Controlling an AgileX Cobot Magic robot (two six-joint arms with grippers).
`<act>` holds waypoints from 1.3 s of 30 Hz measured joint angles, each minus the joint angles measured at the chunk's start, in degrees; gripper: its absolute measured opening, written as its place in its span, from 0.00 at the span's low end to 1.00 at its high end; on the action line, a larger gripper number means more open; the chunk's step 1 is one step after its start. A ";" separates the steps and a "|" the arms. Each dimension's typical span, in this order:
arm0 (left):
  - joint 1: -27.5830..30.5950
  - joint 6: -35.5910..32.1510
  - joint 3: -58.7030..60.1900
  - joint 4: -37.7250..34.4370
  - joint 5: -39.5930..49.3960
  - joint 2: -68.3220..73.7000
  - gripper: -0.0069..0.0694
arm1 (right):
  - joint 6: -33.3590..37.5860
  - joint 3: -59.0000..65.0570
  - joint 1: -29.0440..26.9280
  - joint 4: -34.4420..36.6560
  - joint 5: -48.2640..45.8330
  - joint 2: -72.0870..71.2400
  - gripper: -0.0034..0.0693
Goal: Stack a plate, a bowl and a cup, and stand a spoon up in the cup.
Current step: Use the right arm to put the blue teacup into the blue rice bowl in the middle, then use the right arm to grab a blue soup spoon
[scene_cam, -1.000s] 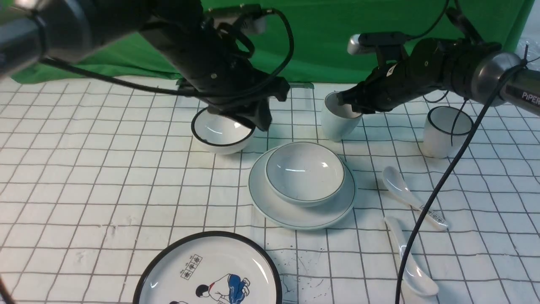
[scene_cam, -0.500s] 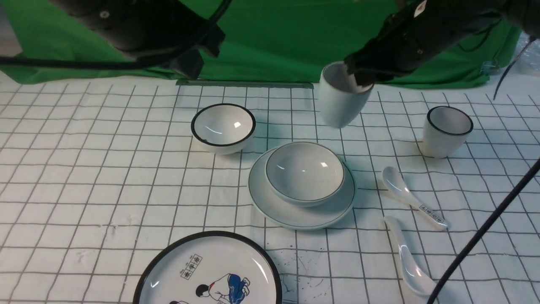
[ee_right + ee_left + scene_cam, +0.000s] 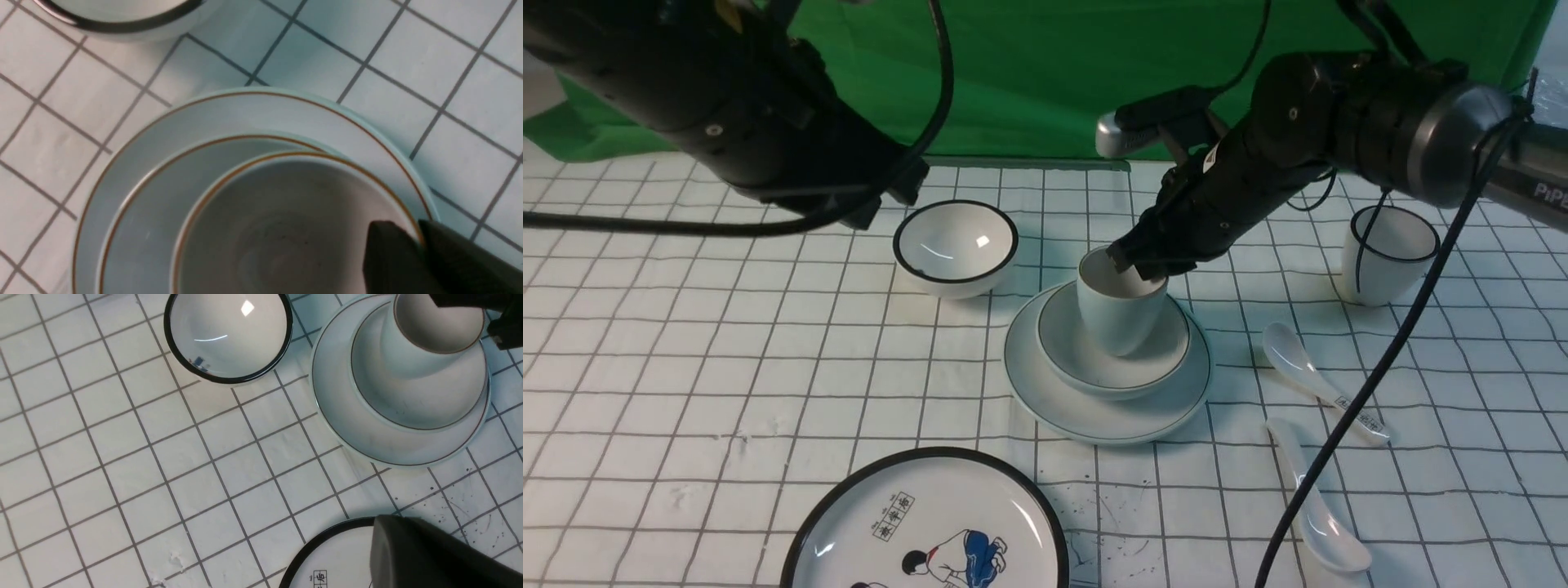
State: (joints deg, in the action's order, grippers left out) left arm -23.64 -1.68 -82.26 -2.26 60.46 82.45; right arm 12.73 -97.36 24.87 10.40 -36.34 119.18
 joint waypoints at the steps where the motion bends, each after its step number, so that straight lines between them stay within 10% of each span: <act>1: 0.00 0.00 0.00 0.00 -0.11 -0.07 0.09 | 0.00 0.00 0.00 0.00 0.00 0.00 0.21; 13: 0.00 0.18 0.04 0.63 -2.64 -0.13 0.09 | -2.73 -4.20 1.05 -1.33 -11.40 -5.06 0.61; 21: 0.00 1.10 0.26 1.37 -2.51 -0.13 0.09 | -8.15 -3.63 -2.72 -12.17 -30.29 -15.93 0.49; 39: 0.00 1.68 3.41 -0.67 -1.93 -0.15 0.09 | -13.30 25.29 -2.41 -11.79 -7.57 -11.24 0.71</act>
State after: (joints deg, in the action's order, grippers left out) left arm -23.64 0.00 -78.85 -2.93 58.53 82.30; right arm -0.57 -72.07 22.46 -1.39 -43.92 107.94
